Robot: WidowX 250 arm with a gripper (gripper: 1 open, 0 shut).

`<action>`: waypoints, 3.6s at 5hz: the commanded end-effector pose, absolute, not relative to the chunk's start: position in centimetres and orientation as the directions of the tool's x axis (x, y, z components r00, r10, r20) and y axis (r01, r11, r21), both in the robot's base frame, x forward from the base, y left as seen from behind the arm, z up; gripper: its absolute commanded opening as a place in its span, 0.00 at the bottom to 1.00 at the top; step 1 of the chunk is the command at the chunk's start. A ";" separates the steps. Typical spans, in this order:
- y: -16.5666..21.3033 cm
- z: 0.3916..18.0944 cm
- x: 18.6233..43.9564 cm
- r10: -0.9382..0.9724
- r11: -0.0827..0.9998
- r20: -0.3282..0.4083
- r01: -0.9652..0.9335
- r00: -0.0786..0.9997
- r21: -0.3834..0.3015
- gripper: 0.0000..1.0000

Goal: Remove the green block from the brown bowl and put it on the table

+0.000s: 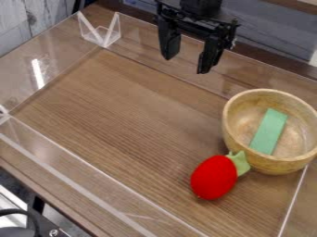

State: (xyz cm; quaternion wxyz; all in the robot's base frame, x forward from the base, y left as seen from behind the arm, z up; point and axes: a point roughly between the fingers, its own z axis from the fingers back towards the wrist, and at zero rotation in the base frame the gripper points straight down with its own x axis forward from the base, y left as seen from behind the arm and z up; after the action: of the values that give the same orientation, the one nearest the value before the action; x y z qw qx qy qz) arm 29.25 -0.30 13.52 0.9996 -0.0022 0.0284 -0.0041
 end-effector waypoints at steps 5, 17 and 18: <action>-12.4 12.1 30.7 0.131 0.983 0.009 -0.129 0.991 -0.127 1.00; -10.0 10.7 35.6 0.315 0.940 0.235 -0.269 0.919 -0.210 1.00; -10.3 9.6 35.7 0.297 0.945 0.221 -0.253 0.929 -0.205 1.00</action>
State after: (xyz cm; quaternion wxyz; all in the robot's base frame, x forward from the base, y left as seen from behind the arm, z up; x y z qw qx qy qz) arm 34.77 -9.91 7.50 0.9816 -0.0742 -0.0940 0.1490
